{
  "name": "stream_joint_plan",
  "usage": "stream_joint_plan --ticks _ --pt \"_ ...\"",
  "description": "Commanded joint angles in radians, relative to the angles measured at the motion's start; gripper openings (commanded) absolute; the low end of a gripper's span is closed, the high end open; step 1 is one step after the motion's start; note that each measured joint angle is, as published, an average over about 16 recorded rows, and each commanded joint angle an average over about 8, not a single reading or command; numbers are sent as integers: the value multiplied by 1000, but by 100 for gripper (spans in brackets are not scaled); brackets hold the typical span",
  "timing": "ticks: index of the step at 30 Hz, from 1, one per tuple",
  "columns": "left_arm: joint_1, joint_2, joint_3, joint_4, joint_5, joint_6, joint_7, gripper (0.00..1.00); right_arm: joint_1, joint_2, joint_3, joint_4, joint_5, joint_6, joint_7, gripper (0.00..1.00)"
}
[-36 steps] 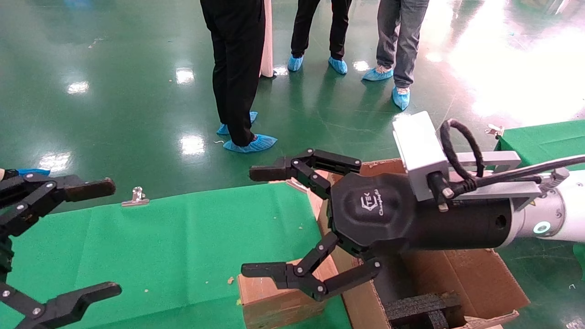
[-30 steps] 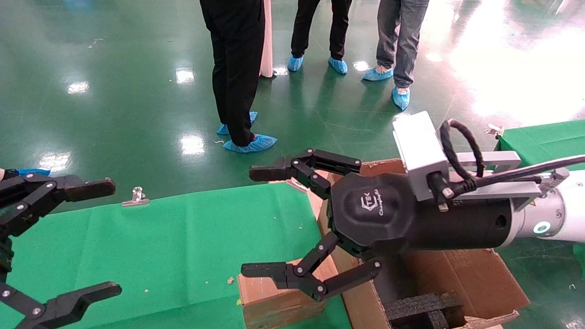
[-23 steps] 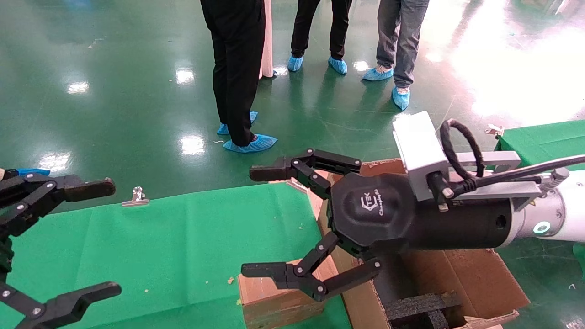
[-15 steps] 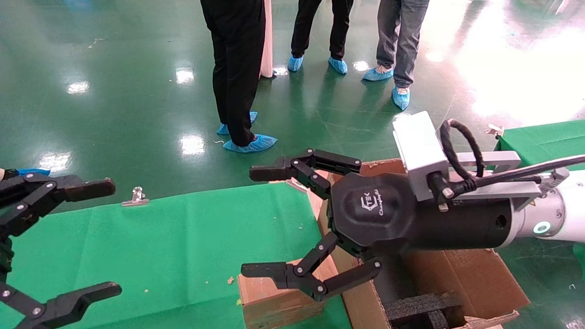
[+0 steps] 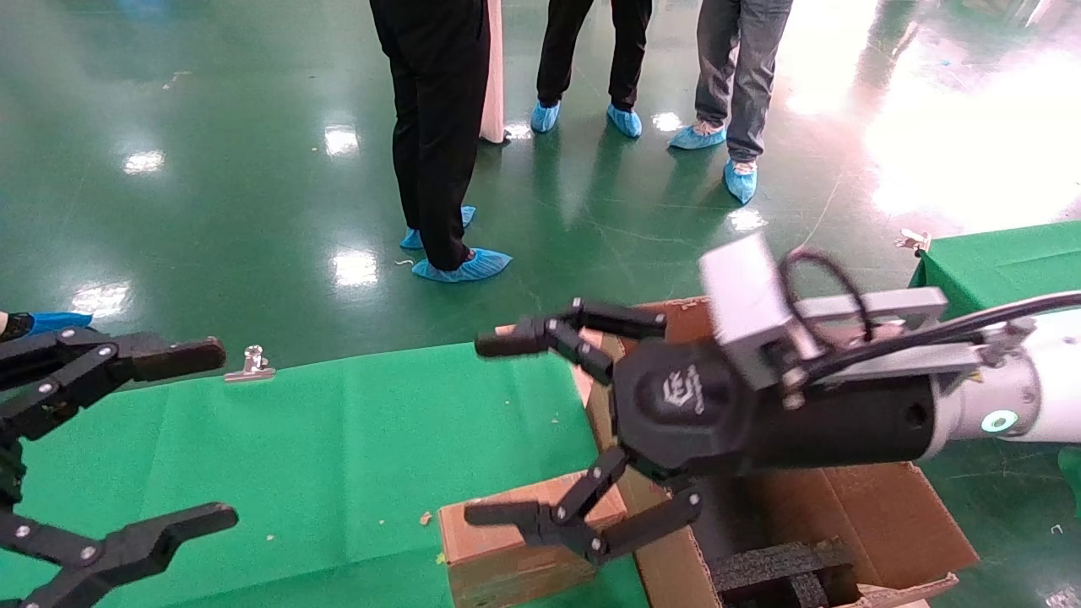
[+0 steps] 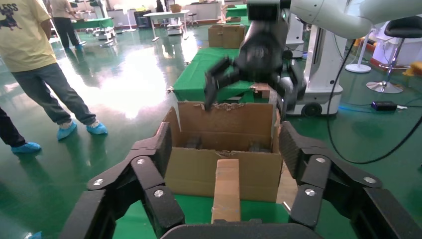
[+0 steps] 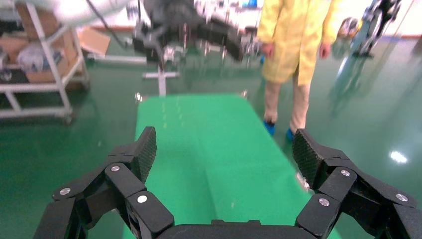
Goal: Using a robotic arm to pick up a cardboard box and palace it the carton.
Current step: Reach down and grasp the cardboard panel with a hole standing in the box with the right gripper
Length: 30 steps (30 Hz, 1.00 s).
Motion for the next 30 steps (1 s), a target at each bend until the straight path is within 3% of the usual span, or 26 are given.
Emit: stream_joint_plan --ticks 1,14,30 --pt "0 0 0 0 0 0 0 0 19 3 -16 1 -32 -9 12 100" --pt "0 0 1 0 0 0 0 0 229 -85 -239 -80 -277 -67 26 100" --pt "0 0 1 0 -1 0 1 0 492 -248 -635 -330 -390 -72 -133 100"
